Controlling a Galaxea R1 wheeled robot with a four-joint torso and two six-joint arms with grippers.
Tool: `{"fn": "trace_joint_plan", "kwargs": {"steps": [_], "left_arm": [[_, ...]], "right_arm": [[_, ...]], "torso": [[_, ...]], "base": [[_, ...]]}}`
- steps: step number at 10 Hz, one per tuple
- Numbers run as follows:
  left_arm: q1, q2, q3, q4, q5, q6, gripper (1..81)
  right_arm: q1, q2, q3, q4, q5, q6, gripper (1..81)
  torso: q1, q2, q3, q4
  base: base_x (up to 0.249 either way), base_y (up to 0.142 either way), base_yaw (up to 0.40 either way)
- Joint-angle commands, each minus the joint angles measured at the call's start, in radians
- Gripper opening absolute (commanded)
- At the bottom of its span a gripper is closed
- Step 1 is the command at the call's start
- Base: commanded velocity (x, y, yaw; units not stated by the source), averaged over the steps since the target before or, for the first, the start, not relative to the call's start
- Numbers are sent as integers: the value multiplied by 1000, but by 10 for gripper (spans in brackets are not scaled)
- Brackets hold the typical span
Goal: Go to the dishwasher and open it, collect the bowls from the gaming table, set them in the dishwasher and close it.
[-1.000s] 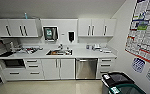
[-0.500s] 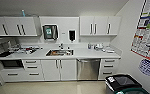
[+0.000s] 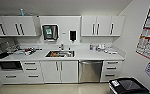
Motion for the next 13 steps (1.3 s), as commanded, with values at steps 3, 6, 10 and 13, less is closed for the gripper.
{"fn": "trace_joint_plan", "kwargs": {"steps": [3, 6, 10, 13], "left_arm": [[-56, -13, 17, -1, 43, -3, 811], [-56, -13, 14, -1, 43, -3, 811], [-56, -13, 13, -1, 43, -3, 811], [-54, -13, 13, -2, 43, -3, 811]], "right_arm": [[46, -12, 16, 5, -52, 0, 811], [47, -12, 16, 5, -52, 0, 811], [49, -12, 16, 5, -52, 0, 811], [49, -12, 16, 7, -52, 0, 811]], "torso": [[0, 0, 0, 0], [0, 0, 0, 0], [0, 0, 0, 0], [0, 0, 0, 0]], "base": [[166, 0, 0], [166, 0, 0], [166, 0, 0], [166, 0, 0]]}}
